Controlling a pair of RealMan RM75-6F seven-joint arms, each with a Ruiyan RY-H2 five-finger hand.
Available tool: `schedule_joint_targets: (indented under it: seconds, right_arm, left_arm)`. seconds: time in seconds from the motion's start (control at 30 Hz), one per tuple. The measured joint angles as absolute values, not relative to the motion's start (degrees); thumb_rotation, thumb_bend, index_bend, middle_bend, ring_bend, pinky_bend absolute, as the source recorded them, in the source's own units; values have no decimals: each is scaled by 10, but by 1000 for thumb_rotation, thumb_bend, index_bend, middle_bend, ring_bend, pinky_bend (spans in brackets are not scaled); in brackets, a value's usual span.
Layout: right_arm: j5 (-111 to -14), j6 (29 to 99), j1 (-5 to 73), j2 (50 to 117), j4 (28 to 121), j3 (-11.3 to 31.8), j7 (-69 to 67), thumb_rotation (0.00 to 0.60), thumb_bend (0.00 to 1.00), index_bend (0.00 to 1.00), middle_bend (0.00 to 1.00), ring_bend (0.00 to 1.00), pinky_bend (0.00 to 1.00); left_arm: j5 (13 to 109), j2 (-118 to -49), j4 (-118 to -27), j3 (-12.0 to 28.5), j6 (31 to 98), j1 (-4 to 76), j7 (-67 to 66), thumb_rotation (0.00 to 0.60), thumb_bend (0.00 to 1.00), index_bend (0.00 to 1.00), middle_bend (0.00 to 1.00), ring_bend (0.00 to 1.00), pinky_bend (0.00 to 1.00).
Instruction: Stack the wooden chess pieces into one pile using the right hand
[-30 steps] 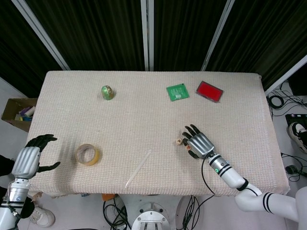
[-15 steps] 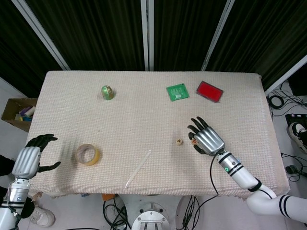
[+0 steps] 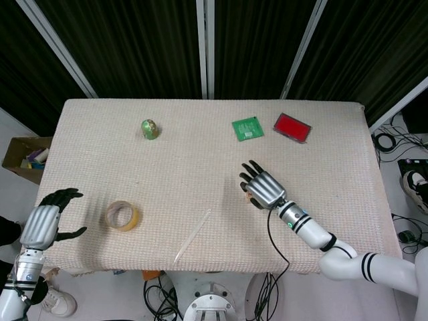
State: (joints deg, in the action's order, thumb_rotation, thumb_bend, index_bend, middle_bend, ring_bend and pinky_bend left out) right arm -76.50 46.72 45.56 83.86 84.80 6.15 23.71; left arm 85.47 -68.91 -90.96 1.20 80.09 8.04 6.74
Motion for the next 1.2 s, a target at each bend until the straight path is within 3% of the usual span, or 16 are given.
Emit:
schedule_joint_targets:
  seconds: [1.2]
  right_arm:
    - [-754, 476, 465, 855, 834, 43, 246, 600, 349, 430, 209, 0, 0]
  left_arm:
    - [849, -688, -906, 9, 793, 80, 74, 600, 0, 266, 189, 165, 213]
